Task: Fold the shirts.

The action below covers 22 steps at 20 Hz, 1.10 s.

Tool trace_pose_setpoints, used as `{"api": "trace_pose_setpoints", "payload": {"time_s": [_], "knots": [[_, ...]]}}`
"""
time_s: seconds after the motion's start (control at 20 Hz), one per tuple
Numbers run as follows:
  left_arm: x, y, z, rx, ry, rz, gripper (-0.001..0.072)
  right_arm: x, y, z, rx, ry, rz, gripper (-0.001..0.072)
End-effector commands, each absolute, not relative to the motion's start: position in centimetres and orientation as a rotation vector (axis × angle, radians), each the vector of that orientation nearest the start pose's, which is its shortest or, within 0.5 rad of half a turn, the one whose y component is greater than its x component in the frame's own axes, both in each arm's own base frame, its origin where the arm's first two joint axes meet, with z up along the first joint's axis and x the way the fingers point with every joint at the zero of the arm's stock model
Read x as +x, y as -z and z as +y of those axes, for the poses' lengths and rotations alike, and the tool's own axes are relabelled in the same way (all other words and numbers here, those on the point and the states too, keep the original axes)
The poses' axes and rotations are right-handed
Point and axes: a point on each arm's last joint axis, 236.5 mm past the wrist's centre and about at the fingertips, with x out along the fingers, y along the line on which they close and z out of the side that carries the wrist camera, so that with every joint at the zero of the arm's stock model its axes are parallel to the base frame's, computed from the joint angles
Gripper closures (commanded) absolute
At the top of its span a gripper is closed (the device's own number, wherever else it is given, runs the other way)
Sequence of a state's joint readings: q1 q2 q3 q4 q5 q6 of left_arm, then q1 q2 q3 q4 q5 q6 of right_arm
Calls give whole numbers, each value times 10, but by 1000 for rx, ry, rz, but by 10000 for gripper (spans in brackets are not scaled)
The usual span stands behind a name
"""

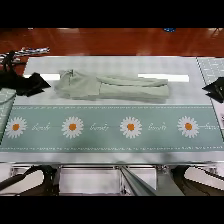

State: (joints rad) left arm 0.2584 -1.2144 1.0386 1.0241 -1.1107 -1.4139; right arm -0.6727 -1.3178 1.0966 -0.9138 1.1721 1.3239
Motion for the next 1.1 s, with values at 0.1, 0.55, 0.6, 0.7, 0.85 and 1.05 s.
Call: {"api": "trace_pose_setpoints", "payload": {"time_s": [0.1,0.55,0.6,0.7,0.85,1.05], "knots": [[335,-8,-67,-516,216,1038,198,394,36,-90,989,66,1031,299],[346,-13,-85,-488,246,989,199,466,94,-17,1065,-93,1161,298],[346,-13,-85,-489,247,989,198,472,99,-8,1064,-110,1181,298],[346,-13,-85,-490,247,989,199,482,104,12,1050,-152,1213,299],[347,-16,-88,-514,254,983,199,499,102,38,1005,-205,1221,374],[350,-20,-88,-513,253,970,201,505,60,55,876,-341,1193,692]]}}
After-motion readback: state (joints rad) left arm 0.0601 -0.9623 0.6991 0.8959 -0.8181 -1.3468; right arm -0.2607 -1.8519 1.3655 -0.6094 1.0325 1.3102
